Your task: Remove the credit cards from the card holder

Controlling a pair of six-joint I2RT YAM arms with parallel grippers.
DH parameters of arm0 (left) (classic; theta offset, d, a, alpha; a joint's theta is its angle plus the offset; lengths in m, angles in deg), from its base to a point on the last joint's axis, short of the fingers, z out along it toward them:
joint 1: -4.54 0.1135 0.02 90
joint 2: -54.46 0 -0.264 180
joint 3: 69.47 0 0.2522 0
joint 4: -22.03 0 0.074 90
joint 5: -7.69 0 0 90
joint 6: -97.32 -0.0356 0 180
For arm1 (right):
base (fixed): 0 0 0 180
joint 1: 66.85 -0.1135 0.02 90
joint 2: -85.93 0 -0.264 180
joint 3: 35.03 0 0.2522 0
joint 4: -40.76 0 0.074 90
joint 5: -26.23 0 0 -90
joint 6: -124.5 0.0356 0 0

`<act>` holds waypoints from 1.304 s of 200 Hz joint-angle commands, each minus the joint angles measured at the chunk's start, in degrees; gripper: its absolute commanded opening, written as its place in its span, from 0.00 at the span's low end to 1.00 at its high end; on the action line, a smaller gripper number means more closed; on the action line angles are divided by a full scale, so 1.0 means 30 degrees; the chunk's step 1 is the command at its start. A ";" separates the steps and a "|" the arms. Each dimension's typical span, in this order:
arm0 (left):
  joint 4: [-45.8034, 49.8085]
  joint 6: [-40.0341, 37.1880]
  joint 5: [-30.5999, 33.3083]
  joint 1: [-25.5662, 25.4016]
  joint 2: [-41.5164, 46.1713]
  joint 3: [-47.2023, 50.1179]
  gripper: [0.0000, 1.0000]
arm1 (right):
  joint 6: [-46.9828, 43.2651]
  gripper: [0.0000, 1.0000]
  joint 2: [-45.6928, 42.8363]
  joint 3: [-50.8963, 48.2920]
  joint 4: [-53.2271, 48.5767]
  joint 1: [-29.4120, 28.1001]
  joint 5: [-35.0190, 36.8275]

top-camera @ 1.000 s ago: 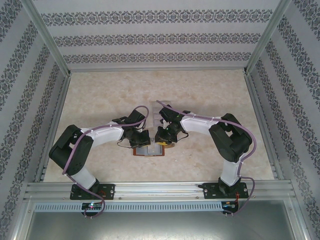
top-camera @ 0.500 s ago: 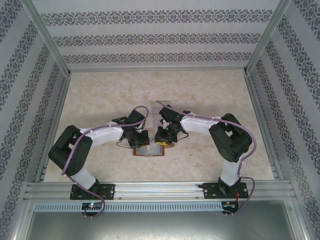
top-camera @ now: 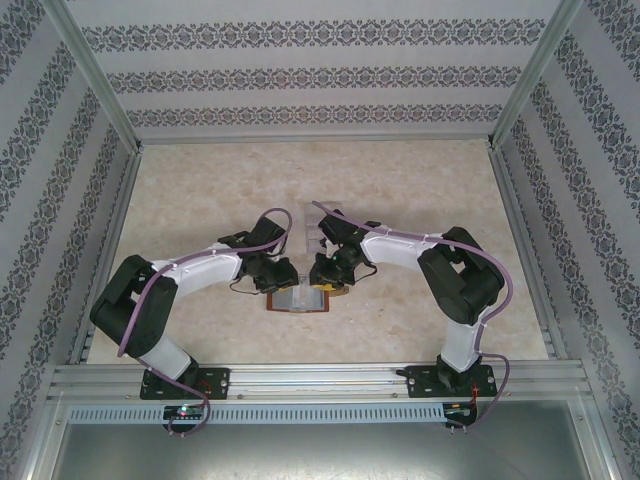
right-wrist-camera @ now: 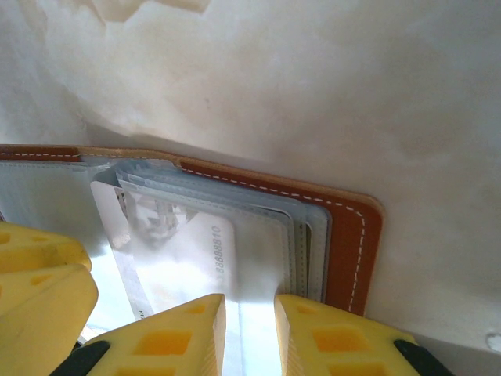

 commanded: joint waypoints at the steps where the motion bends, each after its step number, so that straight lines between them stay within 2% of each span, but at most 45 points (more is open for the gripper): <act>1: -0.0400 0.0035 -0.0306 0.0272 0.0131 0.0384 0.23 | -0.0203 0.26 0.0037 -0.0163 -0.1130 -0.0184 0.0901; 92: -0.1657 0.0079 -0.1407 0.0328 -0.0969 0.0715 0.24 | -0.0228 0.26 0.0008 -0.0134 -0.1280 -0.0174 0.0973; 194: -0.1965 -0.0294 -0.1853 0.0357 -0.0770 0.0830 0.18 | -0.0295 0.26 0.0044 -0.0014 -0.1429 -0.0169 0.0959; 261: -0.0052 -0.1287 -0.0490 0.0366 0.0276 0.0801 0.13 | -0.0309 0.26 0.0006 -0.0040 -0.1484 -0.0169 0.1017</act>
